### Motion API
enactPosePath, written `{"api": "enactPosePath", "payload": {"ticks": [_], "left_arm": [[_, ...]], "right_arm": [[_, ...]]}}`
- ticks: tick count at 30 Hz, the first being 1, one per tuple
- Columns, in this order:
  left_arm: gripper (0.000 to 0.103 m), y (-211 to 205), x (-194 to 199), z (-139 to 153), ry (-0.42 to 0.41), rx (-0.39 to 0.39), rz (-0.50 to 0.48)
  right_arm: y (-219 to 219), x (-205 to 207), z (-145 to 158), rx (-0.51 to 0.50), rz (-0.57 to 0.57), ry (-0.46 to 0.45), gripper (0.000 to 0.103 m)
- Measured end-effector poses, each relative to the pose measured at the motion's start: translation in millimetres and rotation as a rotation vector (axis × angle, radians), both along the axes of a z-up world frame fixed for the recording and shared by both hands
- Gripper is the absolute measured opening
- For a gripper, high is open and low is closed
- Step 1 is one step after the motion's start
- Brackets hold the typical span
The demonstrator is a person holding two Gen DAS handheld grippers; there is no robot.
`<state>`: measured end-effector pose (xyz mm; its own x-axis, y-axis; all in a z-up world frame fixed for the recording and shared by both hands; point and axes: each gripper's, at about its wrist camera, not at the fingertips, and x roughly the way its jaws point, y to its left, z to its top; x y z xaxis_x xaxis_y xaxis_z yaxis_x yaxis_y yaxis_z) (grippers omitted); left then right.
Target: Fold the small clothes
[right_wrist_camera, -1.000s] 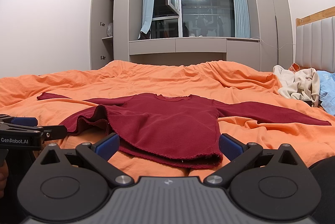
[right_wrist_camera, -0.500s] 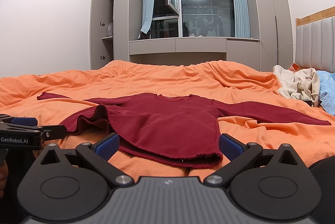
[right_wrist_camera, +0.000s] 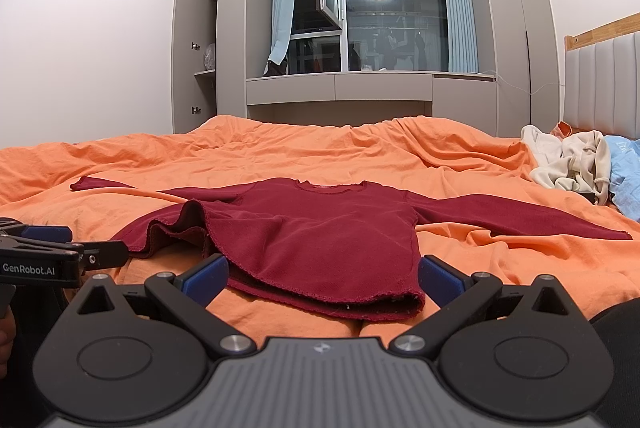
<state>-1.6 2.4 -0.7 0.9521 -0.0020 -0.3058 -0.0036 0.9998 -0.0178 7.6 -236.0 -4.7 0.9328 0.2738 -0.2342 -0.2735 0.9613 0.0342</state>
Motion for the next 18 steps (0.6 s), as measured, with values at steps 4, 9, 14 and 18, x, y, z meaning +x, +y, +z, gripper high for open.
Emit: {"api": "enactPosePath", "payload": {"ticks": [4, 9, 14, 18], "left_arm": [[0.102, 0.3, 0.9, -1.4, 0.005, 0.002, -0.001], [0.102, -1.9, 5.7, -1.0, 0.02, -0.002, -0.007], [0.102, -4.0, 17.8, 4.8, 0.058, -0.007, -0.049], [0.102, -2.5, 35.6, 19.7, 0.063, -0.031, -0.062]], "right_arm": [[0.1, 0.1, -0.1, 0.002, -0.001, 0.001, 0.103], [-10.2, 7.2, 6.4, 0.052, 0.004, 0.031, 0.103], [-42.1, 29.2, 16.9, 0.175, -0.018, 0.091, 0.103], [-76.8, 55.7, 25.4, 0.27, -0.091, 0.128, 0.103]]}}
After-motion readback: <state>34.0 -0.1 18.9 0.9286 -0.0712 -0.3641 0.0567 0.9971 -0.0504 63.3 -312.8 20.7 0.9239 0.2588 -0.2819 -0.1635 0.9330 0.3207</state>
